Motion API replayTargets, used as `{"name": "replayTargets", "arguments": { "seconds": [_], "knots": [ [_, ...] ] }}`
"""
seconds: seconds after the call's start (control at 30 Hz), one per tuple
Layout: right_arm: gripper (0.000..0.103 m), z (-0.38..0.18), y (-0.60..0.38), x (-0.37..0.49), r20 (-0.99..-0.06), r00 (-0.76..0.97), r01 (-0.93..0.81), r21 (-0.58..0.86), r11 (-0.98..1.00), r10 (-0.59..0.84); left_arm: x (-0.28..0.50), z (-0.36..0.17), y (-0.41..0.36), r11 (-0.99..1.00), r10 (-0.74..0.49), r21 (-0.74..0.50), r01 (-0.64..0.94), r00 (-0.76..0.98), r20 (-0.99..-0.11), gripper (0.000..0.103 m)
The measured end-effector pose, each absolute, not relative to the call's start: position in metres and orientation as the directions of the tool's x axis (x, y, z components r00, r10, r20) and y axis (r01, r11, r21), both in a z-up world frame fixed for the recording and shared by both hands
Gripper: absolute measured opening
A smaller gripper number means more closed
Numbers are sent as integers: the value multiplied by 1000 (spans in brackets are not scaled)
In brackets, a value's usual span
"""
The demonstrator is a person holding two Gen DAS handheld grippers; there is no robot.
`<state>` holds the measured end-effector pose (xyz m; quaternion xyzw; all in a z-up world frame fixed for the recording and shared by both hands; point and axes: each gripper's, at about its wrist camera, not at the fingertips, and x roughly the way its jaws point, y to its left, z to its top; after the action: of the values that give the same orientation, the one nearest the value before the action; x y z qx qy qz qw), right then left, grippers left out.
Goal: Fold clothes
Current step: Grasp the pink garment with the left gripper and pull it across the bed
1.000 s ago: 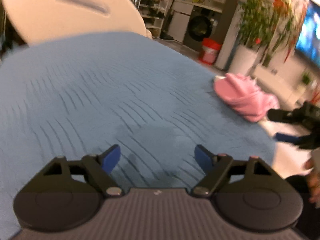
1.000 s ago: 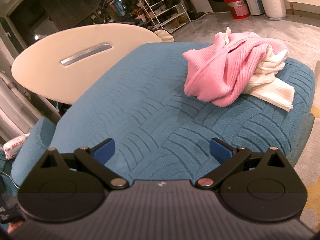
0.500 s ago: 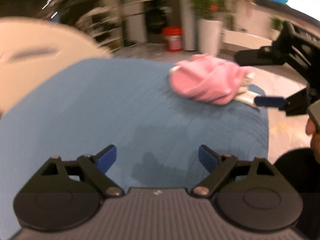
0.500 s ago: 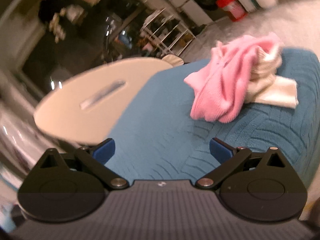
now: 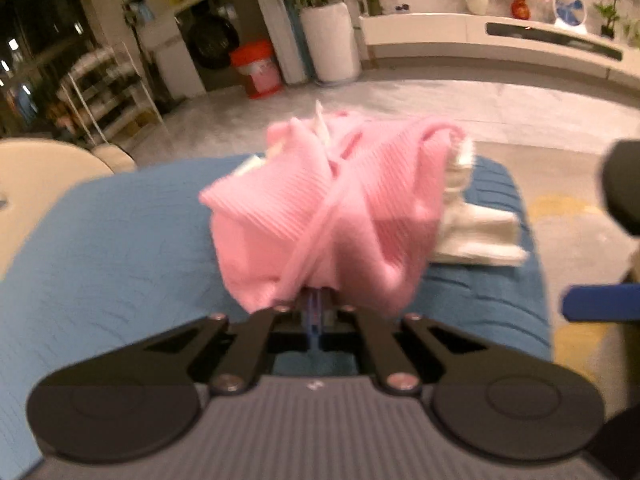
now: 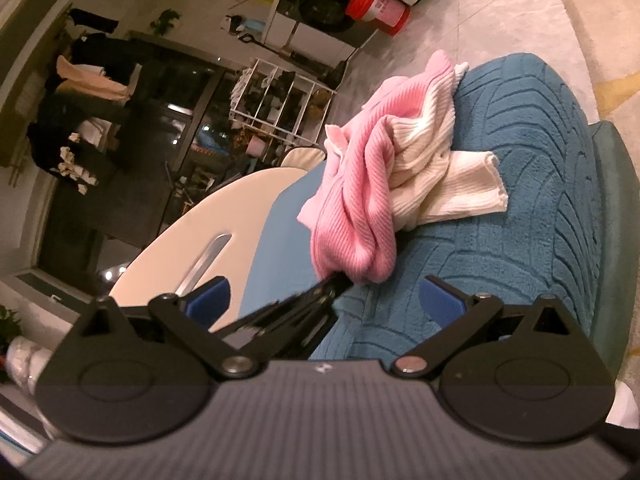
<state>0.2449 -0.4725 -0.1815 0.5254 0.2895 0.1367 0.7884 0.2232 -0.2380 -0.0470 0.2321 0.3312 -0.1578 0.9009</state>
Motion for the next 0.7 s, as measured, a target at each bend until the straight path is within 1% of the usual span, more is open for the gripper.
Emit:
{"name": "replayTargets", "arguments": {
  "seconds": [0.03, 0.07, 0.1, 0.13, 0.17, 0.2, 0.27, 0.33, 0.37, 0.4, 0.43, 0.47, 0.5, 0.57, 0.63, 0.7],
  "knots": [
    [103, -182, -473, 246, -312, 790, 89, 910, 406, 527, 222, -47, -240, 846, -137, 315, 431, 746, -652, 11],
    [103, -183, -474, 246, -311, 788, 89, 912, 401, 532, 221, -48, -238, 846, -136, 319, 427, 752, -644, 26],
    [103, -183, -474, 246, -310, 784, 89, 913, 398, 537, 220, -49, -238, 842, -118, 350, 411, 772, -624, 43],
    [103, -183, -473, 245, -309, 783, 87, 914, 396, 540, 221, -50, -243, 839, -108, 367, 402, 783, -612, 53],
    [103, -183, -472, 244, -307, 781, 86, 915, 394, 543, 220, -50, -246, 833, -95, 396, 385, 807, -583, 66],
    [103, -183, -470, 244, -306, 777, 86, 917, 389, 550, 220, -49, -248, 828, -96, 417, 375, 827, -554, 72],
    [103, -183, -465, 244, -303, 767, 83, 921, 381, 566, 227, -50, -255, 820, -107, 423, 384, 830, -547, 72],
    [103, -181, -459, 245, -307, 757, 73, 917, 391, 577, 238, -52, -260, 817, -120, 408, 407, 813, -571, 70],
    [103, -180, -457, 245, -310, 753, 68, 914, 401, 580, 247, -56, -263, 815, -128, 389, 430, 788, -602, 59],
    [103, -179, -455, 246, -315, 751, 63, 909, 412, 580, 250, -58, -264, 813, -134, 376, 444, 772, -621, 34],
    [103, -178, -455, 247, -320, 750, 63, 905, 420, 579, 255, -60, -263, 811, -149, 356, 464, 753, -641, 17],
    [103, -178, -455, 247, -327, 750, 68, 903, 424, 575, 261, -64, -262, 810, -165, 320, 491, 715, -680, 5],
    [103, -179, -456, 247, -333, 750, 77, 902, 424, 571, 263, -68, -261, 818, -170, 297, 493, 700, -694, 5],
    [103, -180, -457, 247, -344, 750, 96, 902, 421, 565, 259, -71, -246, 844, -138, 304, 442, 727, -673, 4],
    [103, -180, -456, 247, -353, 746, 103, 899, 426, 565, 253, -71, -222, 881, -72, 317, 350, 763, -642, 4],
    [103, -177, -454, 247, -364, 743, 93, 887, 452, 561, 240, -63, -188, 932, -3, 286, 223, 793, -609, 4]
  ]
}}
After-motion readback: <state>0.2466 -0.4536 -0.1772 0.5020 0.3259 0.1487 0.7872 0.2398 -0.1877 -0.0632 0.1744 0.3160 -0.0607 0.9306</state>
